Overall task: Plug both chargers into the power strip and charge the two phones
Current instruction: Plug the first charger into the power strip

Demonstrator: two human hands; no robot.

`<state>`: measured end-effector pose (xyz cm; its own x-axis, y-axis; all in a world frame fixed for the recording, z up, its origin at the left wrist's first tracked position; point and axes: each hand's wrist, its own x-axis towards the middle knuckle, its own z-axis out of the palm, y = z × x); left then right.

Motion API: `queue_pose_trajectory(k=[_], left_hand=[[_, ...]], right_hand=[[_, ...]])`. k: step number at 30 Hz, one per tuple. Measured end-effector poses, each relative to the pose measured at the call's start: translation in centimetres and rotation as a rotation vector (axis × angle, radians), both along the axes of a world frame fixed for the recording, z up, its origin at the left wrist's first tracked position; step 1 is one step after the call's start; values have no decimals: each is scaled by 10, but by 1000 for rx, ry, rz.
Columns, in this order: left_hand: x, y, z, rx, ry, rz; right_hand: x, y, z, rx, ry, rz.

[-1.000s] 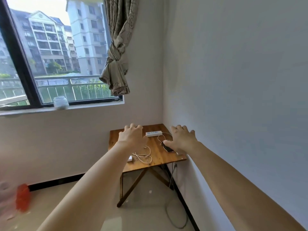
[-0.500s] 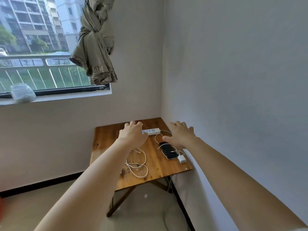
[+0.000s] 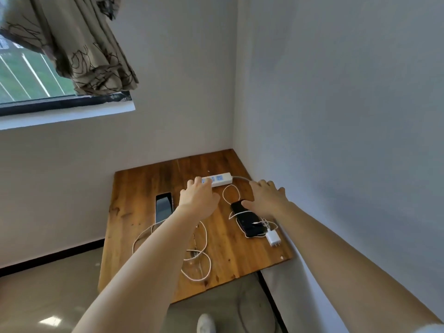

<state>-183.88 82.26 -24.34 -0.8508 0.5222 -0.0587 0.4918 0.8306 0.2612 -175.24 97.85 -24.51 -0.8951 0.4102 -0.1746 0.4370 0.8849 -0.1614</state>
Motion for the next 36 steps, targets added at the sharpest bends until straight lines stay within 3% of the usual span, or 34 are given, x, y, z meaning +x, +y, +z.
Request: queue_pose_trajectory(k=[6,12,20,26,36], left_hand=[[-81,45,-43,-9,-42,-81],[-136,71,-97,-181,-143,-200],[-138,78,-184,-336,-431,-197],[-121,73,-235,-523,-506,-246],[-120,56,-259,-636,-528,-273]], right_hand=[[-74,34,-38,-47,-53,-53],[-114,53,-96,-141,-159,-146],[-89,72,-174,-189,-337,-389],[-61,77,-217,-216,-435,-590],[-52,78,-250,-70,-488,-463]])
